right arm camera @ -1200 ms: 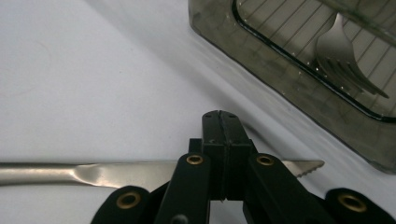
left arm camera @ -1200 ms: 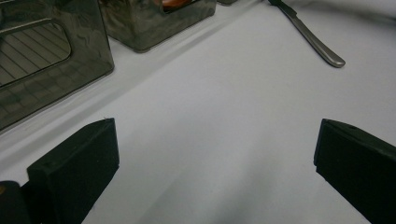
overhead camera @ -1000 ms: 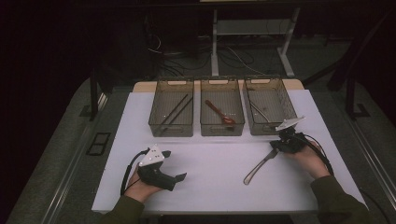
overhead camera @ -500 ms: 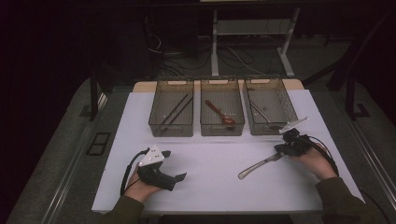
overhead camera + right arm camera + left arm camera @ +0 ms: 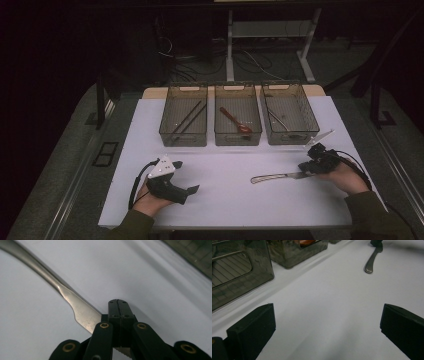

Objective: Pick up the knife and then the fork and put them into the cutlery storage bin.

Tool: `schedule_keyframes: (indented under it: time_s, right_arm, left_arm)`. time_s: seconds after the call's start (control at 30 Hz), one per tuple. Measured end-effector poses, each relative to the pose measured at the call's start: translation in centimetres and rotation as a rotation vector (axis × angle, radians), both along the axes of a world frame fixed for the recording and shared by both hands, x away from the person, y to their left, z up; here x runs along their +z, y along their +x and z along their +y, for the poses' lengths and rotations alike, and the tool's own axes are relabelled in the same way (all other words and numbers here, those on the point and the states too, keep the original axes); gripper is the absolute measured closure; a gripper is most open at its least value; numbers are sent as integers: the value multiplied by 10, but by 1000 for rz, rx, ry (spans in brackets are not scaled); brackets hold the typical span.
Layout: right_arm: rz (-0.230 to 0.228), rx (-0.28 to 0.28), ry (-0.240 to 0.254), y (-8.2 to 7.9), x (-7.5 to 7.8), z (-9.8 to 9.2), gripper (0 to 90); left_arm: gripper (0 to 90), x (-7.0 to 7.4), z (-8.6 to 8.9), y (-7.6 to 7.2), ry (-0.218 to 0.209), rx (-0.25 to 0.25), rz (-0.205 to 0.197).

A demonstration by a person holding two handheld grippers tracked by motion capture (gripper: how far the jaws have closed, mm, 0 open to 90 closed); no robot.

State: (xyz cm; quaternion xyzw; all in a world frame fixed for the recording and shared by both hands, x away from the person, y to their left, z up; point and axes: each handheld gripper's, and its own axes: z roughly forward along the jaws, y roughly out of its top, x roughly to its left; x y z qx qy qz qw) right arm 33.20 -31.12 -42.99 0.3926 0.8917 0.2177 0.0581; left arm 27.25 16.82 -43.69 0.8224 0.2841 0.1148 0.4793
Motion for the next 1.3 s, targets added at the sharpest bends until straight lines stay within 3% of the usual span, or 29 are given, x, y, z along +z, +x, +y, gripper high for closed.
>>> schedule_keyframes:
  time_s: [0.23,0.3,0.37,0.5,0.7,0.83,1.0,1.1,1.3]
  right_arm:
    - [26,27,-16,-5,2,0,888]
    - [20,32,-1,-5,3,-1,887]
    - [18,40,38,-4,7,-4,837]
    - [18,68,68,-5,14,-3,712]
    - [39,159,72,-5,19,9,567]
    - [56,228,38,-7,21,24,560]
    - [10,345,-62,-7,21,41,568]
    - [34,383,-74,-5,22,51,609]
    - [37,470,-155,-2,19,67,647]
  left_arm:
    - [0,0,0,0,-3,2,1]
    - [0,0,0,0,0,0,0]
    - [0,0,0,-1,-3,1,0]
    - [0,0,0,-1,-1,3,-1]
    - [0,0,0,-1,1,2,3]
    - [0,0,-1,-2,0,1,2]
    - [0,0,1,-2,-2,5,3]
    - [0,0,0,-2,0,3,4]
    - [0,-1,-1,-2,8,-3,4]
